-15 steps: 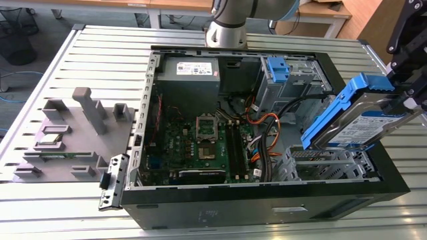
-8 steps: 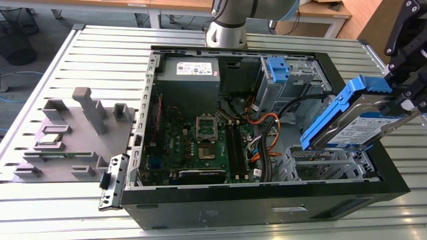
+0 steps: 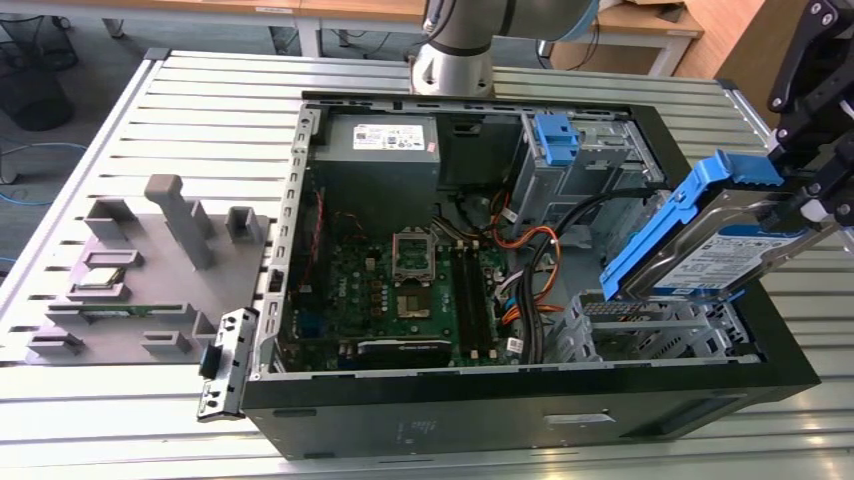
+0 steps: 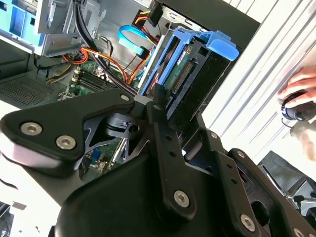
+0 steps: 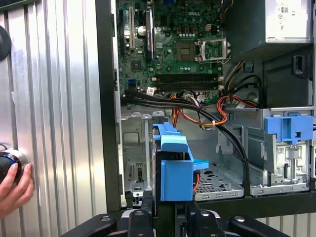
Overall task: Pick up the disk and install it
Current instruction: 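Pick up the disk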
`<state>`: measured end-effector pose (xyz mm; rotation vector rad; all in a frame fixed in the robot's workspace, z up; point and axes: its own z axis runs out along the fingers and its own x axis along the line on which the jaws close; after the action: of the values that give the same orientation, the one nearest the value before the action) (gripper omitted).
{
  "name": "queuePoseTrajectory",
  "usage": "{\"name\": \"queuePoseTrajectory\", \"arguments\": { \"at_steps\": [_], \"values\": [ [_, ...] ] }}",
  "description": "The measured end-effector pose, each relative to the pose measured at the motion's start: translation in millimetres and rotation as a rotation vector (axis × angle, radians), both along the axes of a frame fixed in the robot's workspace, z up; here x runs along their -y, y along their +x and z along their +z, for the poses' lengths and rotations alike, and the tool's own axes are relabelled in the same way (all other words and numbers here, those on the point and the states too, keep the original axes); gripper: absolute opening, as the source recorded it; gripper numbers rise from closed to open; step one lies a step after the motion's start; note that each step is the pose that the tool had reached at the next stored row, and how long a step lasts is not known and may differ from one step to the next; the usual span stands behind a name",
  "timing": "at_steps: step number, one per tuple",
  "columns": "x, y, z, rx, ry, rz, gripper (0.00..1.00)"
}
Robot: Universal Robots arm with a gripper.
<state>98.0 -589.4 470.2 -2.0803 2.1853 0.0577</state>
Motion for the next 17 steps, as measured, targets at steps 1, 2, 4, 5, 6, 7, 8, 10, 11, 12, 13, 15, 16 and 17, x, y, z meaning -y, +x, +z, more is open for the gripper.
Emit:
{"name": "queuePoseTrajectory", "arguments": {
  "at_steps": [1,2,4,5,6,7,8,10,11,12,13,15,16,17],
  "values": [
    [0.0,0.0,-0.2,0.0,0.0,0.0,0.35],
    [0.0,0.0,-0.5,0.0,0.0,0.0,0.35],
    [0.0,0.0,-0.5,0.0,0.0,0.0,0.35],
    [0.0,0.0,-0.5,0.0,0.0,0.0,0.35],
    [0.0,0.0,-0.6,0.0,0.0,0.0,0.35],
    [0.0,0.0,-0.6,0.0,0.0,0.0,0.35],
    [0.0,0.0,-0.6,0.0,0.0001,0.0,0.35],
    [0.0,0.0,-0.7,0.0,0.0,0.0,0.35],
    [0.0,0.0,-0.7,0.0,0.0,0.0,0.35],
    [0.0,0.0,-0.8,0.0,0.0,0.0,0.35],
    [-0.1,0.0,-1.7,0.0,0.0003,0.0,0.35],
    [0.0,0.0,-4.0,0.0,0.0,0.0,0.35],
    [0.0,0.0,-5.2,0.0,0.0,0.0,0.35],
    [0.0,0.0,-6.2,0.0,0.0001,0.0,0.35]
  ]
}}
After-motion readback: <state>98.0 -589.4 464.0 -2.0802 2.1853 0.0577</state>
